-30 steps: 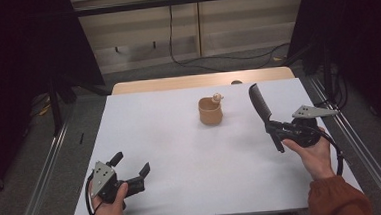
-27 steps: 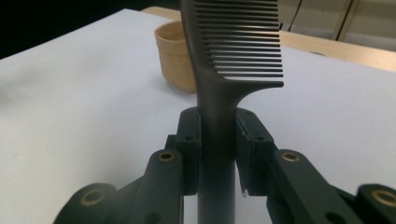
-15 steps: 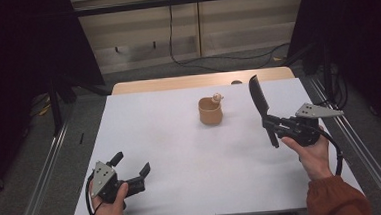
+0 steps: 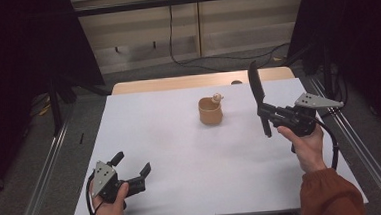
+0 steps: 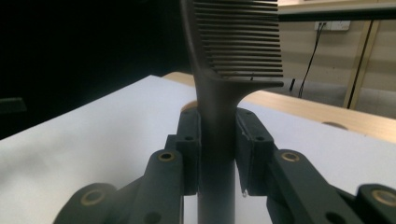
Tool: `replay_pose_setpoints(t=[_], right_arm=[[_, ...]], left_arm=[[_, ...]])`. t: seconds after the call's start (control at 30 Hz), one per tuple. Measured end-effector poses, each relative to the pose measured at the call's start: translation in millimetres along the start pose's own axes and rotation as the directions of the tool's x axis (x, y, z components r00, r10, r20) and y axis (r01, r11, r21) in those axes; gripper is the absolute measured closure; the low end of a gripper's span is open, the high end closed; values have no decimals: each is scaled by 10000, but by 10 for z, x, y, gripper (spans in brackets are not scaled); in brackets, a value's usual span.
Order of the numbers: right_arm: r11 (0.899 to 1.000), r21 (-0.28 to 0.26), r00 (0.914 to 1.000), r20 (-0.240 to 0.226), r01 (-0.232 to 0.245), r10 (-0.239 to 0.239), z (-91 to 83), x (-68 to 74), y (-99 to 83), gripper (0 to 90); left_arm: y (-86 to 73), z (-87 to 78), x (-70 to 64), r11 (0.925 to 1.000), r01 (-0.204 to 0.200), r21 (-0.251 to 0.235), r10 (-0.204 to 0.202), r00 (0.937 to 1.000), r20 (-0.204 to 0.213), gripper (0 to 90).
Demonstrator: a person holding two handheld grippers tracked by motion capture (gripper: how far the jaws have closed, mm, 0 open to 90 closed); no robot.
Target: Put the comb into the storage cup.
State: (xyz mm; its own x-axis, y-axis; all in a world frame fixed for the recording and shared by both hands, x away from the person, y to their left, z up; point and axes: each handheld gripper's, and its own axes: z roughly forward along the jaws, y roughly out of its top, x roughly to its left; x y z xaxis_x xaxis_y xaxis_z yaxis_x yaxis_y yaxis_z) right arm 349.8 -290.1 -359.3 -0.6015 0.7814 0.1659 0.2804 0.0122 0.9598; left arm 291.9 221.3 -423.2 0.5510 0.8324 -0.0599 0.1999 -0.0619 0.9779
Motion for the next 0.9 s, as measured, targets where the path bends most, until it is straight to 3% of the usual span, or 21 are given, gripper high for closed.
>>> replay_pose_setpoints(t=[0.23, 0.57, 0.9], right_arm=[[9997, -244, 9999, -95, 41, -44, 107, 20, 103, 732], [9990, 365, 9995, -163, 275, -269, 382, 24, 141, 732], [9983, 454, 9990, -237, 377, -367, 621, 32, 226, 732]], left_arm=[[4, 2, -15, 10000, -36, 31, 36, 9999, 117, 22], [3, 2, -15, 10000, 59, 12, -60, 9998, 198, 22], [2, 0, -11, 10000, 45, 10, -45, 9998, 201, 22]])
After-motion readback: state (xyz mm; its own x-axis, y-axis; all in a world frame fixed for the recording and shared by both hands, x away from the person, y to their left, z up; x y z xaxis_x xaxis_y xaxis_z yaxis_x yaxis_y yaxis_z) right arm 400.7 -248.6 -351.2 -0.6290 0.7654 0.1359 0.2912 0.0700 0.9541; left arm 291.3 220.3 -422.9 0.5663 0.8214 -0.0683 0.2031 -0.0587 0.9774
